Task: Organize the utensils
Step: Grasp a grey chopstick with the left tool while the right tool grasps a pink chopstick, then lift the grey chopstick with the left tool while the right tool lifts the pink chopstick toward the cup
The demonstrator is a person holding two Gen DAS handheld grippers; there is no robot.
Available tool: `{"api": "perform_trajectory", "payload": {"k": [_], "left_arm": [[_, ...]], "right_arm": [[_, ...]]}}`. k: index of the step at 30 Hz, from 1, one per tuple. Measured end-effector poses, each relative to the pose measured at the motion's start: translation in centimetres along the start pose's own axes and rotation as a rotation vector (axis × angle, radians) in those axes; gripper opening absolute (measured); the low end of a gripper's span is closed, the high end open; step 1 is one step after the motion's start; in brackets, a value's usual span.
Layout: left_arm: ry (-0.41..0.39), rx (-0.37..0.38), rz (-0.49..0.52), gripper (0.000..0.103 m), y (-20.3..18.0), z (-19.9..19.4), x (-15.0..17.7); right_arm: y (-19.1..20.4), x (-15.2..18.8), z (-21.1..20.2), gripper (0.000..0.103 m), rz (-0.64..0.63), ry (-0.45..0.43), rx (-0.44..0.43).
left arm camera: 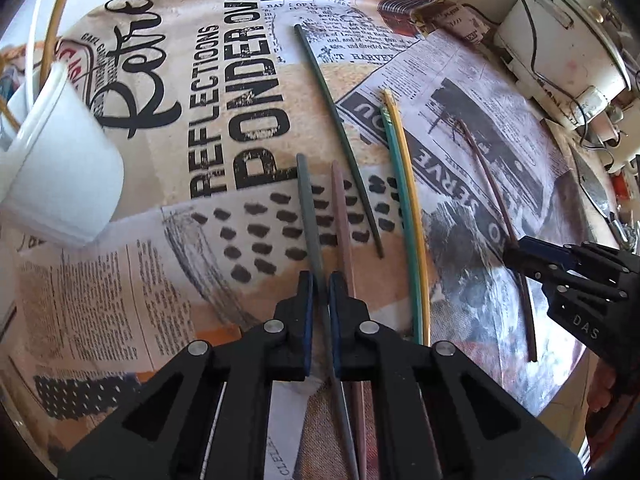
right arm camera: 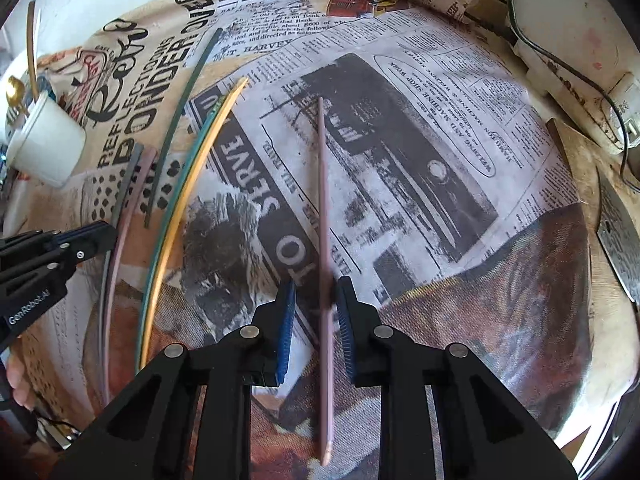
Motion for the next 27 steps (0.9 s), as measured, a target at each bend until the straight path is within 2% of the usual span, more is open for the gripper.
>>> {"api": "perform_trajectory", "payload": {"k": [5,11,13,14,16,20,23,27], "left_arm": [[0.008,-0.017,0.026,0.008,-0.6,0.9,-2.2],[0.042,0.027,0.033,0.008,-1.4,1.6,-3.8],[0.055,0.044,0.032,0.007,-1.4,1.6,-4.0],[0.058,0.052,0.031,0.006,-1.4,1.6,-3.9],[0.06,0.064,0.032,0.006,-1.4,1.6,-3.9],[0.036,0.075,0.084,0.005,-1.8,1.5,-3.9],[0.062,0.092,0.081,0.004,-1.8,1.5,-3.7],[0.051,0.11,0.059,0.004,-1.1,0.3,-2.6]], "right_arm": [[0.0,-2.0,0.6,0.02,0.015,-0.01,-0.023],[0.5,-3.9,1.3,0.019,-0.008,-0.032,-0.013],[0.6,-4.4,1.4,0.015,-0.017,-0.039,0.001],[0.8,-4.7,1.6,0.009,-0.013,-0.043,-0.002],[0.9,-4.9,1.7,0.006,0.026,-0.056,-0.04],[1.7,-5.6,1.9,0.006,0.055,-0.067,-0.084],[2.6,-5.9,1.3,0.005,0.052,-0.09,-0.104],[3.5,-5.8,-0.4,0.005,0.04,-0.126,-0.115]]}}
Point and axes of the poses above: each gripper's, at about its wrist camera, not at the fingertips, and z roughly the way its jaws point, y to its left, x to its underside, the point moved 9 cm from there along z, roughly the way its jaws point, and after that the axes turned 10 degrees about -x, right-handed, at the moved point
